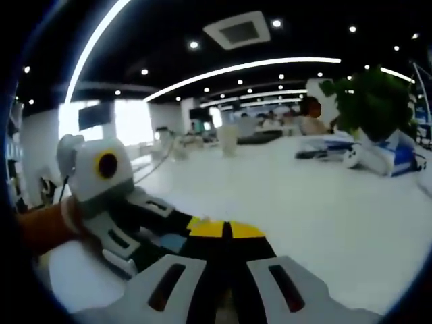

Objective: Pick up the paper insert the paper into the punch align the paper edges press the punch to punch holes

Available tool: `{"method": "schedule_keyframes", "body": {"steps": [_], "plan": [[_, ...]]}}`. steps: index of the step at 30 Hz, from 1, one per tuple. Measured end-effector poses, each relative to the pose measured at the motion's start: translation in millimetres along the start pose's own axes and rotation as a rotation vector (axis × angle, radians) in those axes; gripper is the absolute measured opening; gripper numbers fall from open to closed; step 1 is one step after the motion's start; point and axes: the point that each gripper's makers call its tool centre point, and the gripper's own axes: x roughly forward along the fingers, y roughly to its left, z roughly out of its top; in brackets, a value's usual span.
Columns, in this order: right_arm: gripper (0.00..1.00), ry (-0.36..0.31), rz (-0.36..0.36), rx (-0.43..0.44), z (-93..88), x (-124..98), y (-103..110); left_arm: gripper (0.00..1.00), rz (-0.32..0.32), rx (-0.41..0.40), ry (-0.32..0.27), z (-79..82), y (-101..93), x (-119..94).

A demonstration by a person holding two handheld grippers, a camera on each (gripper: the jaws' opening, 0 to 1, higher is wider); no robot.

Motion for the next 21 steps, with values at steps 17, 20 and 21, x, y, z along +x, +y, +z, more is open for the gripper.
{"method": "schedule_keyframes", "body": {"steps": [17, 20, 21], "plan": [[0.02, -0.052, -0.028, -0.154, 11.1, -2.3, 8.5, 0.25, 0.002, -0.011, 0.002, 0.2, -0.5, 0.2], [0.03, -0.065, -0.017, -0.155, 15.1, -3.1, 9.4, 0.25, 0.002, -0.010, 0.002, 0.3, -0.4, 0.4], [0.03, -0.072, -0.010, -0.149, 18.0, -3.5, 10.0, 0.25, 0.002, -0.011, 0.002, 0.4, -0.4, 0.4]]}}
